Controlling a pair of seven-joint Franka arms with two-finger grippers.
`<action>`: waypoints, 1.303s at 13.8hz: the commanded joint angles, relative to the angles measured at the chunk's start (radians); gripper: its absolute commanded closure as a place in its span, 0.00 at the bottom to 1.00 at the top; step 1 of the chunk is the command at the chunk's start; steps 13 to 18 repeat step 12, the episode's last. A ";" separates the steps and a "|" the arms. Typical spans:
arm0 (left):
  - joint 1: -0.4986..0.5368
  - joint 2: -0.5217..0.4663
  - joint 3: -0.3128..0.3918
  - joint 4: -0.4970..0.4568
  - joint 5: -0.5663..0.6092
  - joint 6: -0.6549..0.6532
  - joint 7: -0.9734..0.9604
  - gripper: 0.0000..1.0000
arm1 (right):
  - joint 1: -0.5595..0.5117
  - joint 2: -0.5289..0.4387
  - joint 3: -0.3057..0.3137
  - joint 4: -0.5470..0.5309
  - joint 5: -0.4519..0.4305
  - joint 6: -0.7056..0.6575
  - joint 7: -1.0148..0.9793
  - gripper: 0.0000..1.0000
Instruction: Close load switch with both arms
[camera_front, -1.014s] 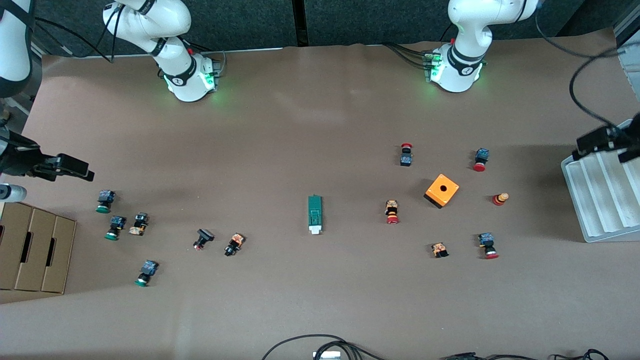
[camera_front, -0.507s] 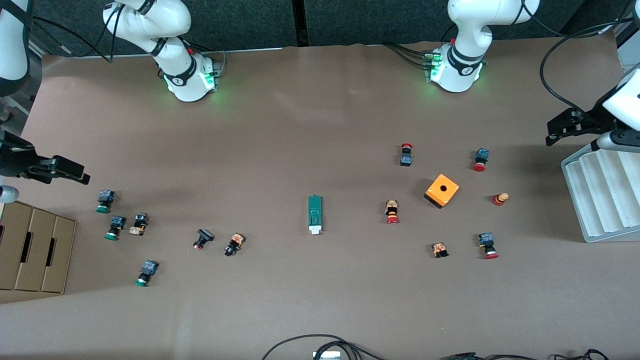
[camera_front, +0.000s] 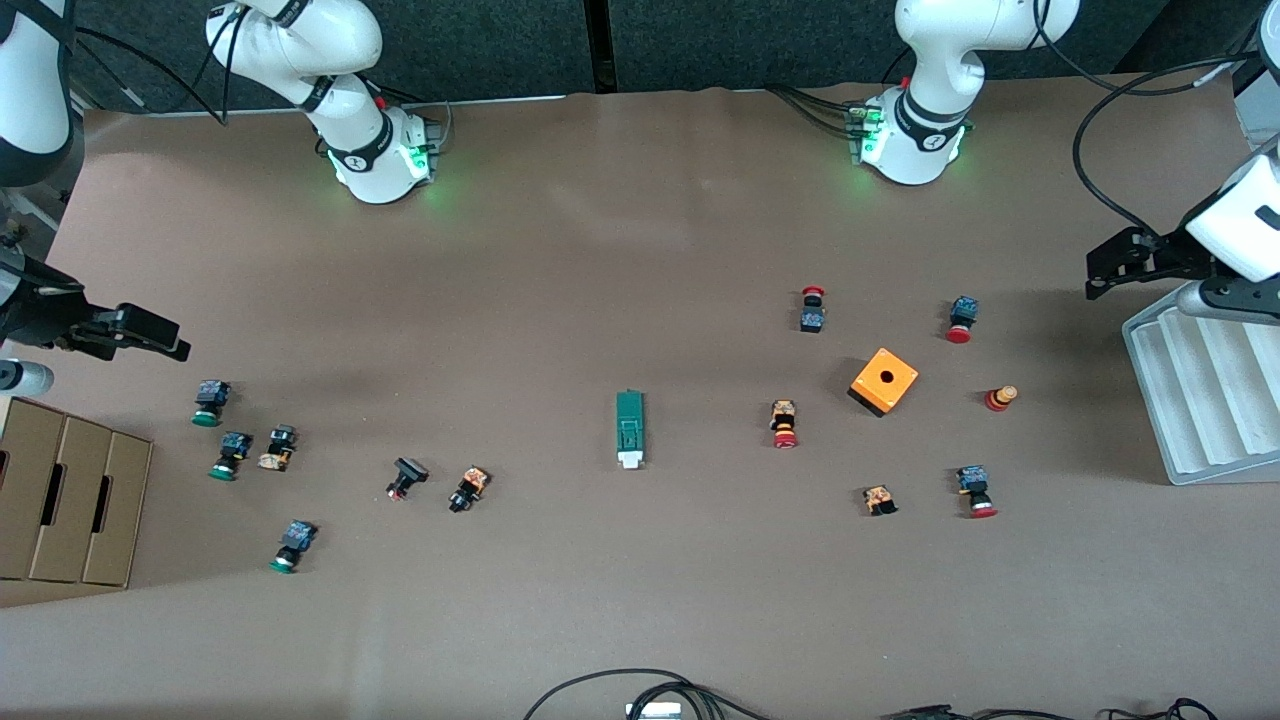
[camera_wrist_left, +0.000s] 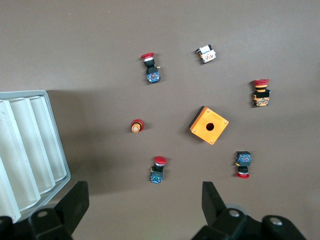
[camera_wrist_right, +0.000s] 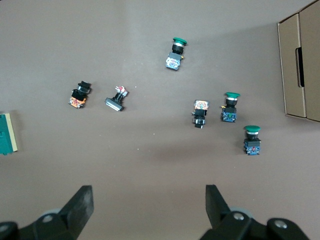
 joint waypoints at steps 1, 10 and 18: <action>-0.006 0.011 0.003 0.033 0.002 -0.037 -0.076 0.00 | -0.005 -0.010 0.004 0.012 -0.009 -0.031 0.010 0.00; -0.008 0.006 0.003 0.033 0.002 -0.038 -0.070 0.00 | -0.002 -0.007 0.006 0.013 -0.012 -0.059 0.001 0.00; -0.006 0.006 0.004 0.033 0.000 -0.044 -0.073 0.00 | -0.002 -0.007 0.006 0.012 -0.012 -0.059 0.001 0.00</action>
